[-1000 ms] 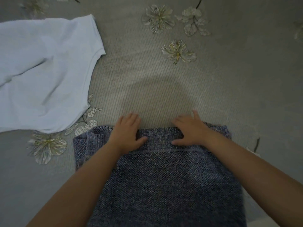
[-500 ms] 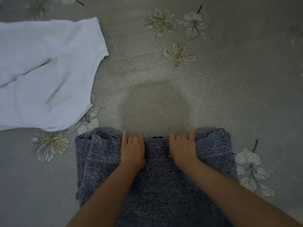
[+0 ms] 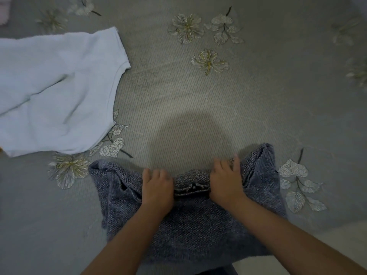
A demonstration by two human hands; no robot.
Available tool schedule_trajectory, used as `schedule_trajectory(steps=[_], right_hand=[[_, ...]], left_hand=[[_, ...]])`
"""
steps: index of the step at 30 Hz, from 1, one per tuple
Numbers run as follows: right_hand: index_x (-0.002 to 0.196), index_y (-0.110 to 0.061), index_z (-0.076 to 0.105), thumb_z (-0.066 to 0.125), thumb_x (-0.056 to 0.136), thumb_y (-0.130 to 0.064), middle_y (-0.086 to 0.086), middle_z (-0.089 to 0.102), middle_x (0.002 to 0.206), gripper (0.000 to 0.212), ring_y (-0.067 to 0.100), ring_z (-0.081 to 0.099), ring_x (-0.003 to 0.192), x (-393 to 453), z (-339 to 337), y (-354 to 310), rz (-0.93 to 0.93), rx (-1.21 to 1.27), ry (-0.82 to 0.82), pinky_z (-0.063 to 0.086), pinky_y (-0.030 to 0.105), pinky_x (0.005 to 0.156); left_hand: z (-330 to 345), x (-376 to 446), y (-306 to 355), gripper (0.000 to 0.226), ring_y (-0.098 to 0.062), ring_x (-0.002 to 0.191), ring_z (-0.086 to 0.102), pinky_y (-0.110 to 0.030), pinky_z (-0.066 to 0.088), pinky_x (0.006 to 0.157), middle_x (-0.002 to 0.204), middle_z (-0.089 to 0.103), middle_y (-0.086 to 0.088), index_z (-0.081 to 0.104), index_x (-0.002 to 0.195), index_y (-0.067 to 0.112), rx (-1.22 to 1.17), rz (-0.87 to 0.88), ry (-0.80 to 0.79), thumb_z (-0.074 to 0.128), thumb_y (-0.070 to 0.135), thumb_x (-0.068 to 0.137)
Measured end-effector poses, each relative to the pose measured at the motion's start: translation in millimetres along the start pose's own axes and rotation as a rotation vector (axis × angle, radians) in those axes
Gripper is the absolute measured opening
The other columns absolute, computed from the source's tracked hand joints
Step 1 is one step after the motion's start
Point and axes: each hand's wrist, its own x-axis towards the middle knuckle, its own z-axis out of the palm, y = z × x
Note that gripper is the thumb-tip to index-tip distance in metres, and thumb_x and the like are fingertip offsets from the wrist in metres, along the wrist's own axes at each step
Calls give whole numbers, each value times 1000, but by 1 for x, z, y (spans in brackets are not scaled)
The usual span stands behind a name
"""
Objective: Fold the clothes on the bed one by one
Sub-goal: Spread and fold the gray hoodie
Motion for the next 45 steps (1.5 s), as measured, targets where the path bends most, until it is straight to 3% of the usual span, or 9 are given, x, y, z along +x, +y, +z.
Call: schedule_trajectory(steps=[2, 4, 7, 8, 11, 20, 25, 30, 45], right_hand=[[144, 0, 18, 47, 92, -27, 20, 11, 152, 65, 34, 12, 140, -11, 11, 1, -30, -42, 9, -12, 53, 110], [144, 6, 7, 44, 93, -23, 25, 13, 151, 69, 36, 14, 140, -26, 13, -3, -15, -13, 30, -6, 51, 113], [128, 12, 44, 75, 68, -25, 32, 49, 129, 77, 37, 50, 121, -50, -7, -8, 68, 30, 159, 32, 50, 105], [128, 13, 43, 73, 70, -22, 32, 48, 130, 74, 37, 49, 122, -60, -15, -8, 76, 40, 190, 33, 47, 106], [144, 4, 2, 32, 95, -12, 23, 6, 153, 60, 31, 7, 143, -91, -40, 2, 84, 97, 173, -2, 41, 116], [146, -3, -2, 30, 98, -19, 14, 0, 155, 60, 25, 1, 144, -213, -140, 78, 420, 82, 472, -2, 38, 117], [145, 0, 2, 30, 96, -16, 16, 5, 155, 60, 24, 7, 143, -326, -198, 143, 668, 33, 764, 1, 37, 116], [145, 1, 4, 27, 95, -12, 18, 7, 154, 57, 27, 9, 143, -441, -215, 206, 885, -39, 875, 5, 38, 116], [144, -1, 16, 32, 93, -9, 14, 21, 152, 54, 25, 18, 141, -698, -134, 436, 1176, -155, 837, 12, 35, 116]], left_hand=[[9, -10, -1, 38, -26, 131, 25, -55, -6, 111, 134, 33, -9, 40, 128, 11, -1, 31, 49, 42, 18, 91], [12, -18, -3, 49, -28, 140, 12, -49, -7, 113, 149, 19, -13, 22, 142, 7, 2, 80, 43, 35, 16, 96], [-2, -33, -8, 53, -28, 142, 8, -39, 1, 116, 154, 9, -17, 6, 145, 2, -9, 129, 63, 27, 14, 99], [-12, -40, -10, 53, -28, 143, 7, -38, 2, 116, 154, 7, -17, 4, 145, 1, -16, 141, 86, 26, 14, 99], [-50, -62, -10, 53, -27, 143, 5, -37, 3, 116, 154, 5, -17, 0, 145, 1, -2, 199, 177, 24, 12, 99], [-215, -124, 50, 55, -28, 143, -9, -38, -9, 114, 154, -8, -16, -9, 145, 2, 169, 403, 663, 20, 7, 99], [-329, -183, 127, 55, -27, 143, -7, -37, -9, 114, 155, -6, -16, -9, 145, 1, 232, 595, 994, 20, 10, 99], [-400, -254, 226, 53, -26, 143, -4, -35, -6, 115, 155, -5, -16, -5, 146, 3, 302, 746, 1183, 19, 5, 98], [-460, -374, 578, 57, -21, 144, -3, -32, -5, 115, 156, -3, -12, -3, 147, 6, 242, 1089, 1321, 22, -1, 95]])
